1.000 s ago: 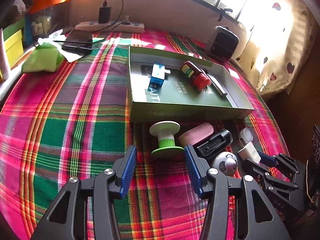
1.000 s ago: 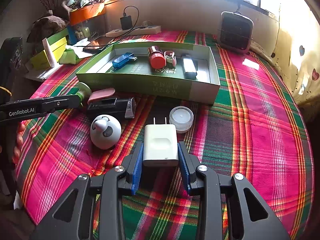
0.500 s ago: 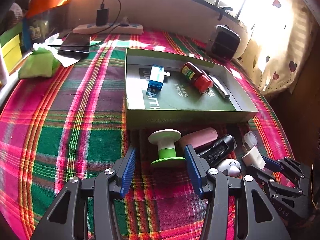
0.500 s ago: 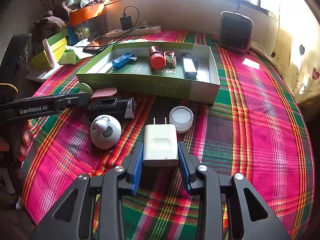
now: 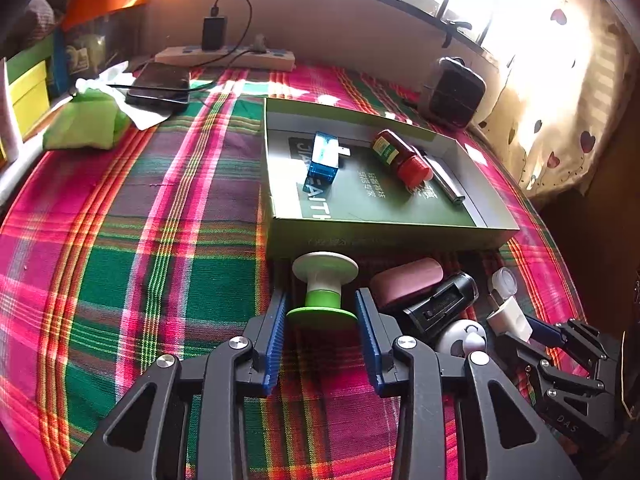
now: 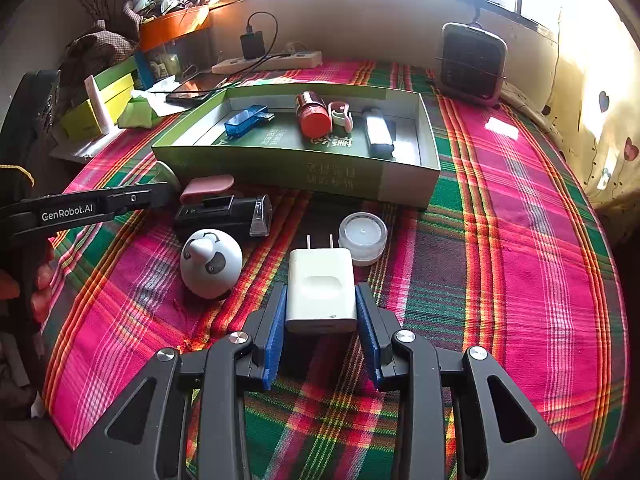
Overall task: Organize rigid objects
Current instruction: 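Grasp the green-and-white spool with the left tool while the right tool holds the charger, then carry the charger and spool over the green box with both tools, then lower the charger and spool into the box and open both tools, then withdraw both tools from the box toward the remaining items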
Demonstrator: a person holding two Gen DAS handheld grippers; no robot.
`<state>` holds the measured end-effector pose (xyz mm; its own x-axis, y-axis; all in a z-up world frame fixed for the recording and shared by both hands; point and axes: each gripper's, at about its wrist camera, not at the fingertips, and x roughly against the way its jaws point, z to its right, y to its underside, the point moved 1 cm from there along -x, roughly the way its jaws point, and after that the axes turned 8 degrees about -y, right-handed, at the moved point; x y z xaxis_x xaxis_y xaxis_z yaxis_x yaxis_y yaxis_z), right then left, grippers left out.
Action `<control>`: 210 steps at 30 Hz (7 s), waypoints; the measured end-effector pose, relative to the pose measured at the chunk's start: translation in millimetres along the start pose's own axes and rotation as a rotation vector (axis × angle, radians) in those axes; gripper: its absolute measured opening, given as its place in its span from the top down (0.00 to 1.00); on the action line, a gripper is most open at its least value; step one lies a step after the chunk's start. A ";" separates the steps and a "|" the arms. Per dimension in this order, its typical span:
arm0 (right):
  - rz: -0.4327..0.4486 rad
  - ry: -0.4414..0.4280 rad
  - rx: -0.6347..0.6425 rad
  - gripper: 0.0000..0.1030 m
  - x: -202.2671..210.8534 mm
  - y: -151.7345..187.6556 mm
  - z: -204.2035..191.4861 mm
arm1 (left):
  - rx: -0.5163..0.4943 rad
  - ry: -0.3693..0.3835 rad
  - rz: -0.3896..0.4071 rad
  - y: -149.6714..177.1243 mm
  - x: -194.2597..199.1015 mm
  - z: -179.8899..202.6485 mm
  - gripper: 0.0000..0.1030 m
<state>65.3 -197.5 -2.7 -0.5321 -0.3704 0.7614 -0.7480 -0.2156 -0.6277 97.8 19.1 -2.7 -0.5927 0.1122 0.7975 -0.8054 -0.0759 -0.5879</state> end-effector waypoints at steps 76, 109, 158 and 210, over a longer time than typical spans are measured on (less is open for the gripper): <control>0.117 0.036 0.011 0.66 24.1 -63.1 19.6 | -0.031 0.034 0.147 -56.8 37.5 9.5 0.68; 0.031 0.047 -0.060 0.66 -67.0 -133.4 68.3 | -0.055 -0.003 0.068 -81.1 -23.2 24.0 0.68; 0.030 0.049 -0.050 0.66 -82.8 -140.7 71.1 | -0.066 -0.007 0.022 -77.9 -38.0 30.2 0.64; 0.103 -0.074 -0.041 0.49 -4.1 -66.5 16.2 | -0.017 0.044 0.104 -28.3 29.3 19.4 0.57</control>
<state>123.7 -196.3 33.3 -0.5778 -0.4544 0.6780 -0.7071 -0.1362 -0.6939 103.1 5.4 39.9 -0.6720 0.1478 0.7256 -0.7391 -0.0729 -0.6697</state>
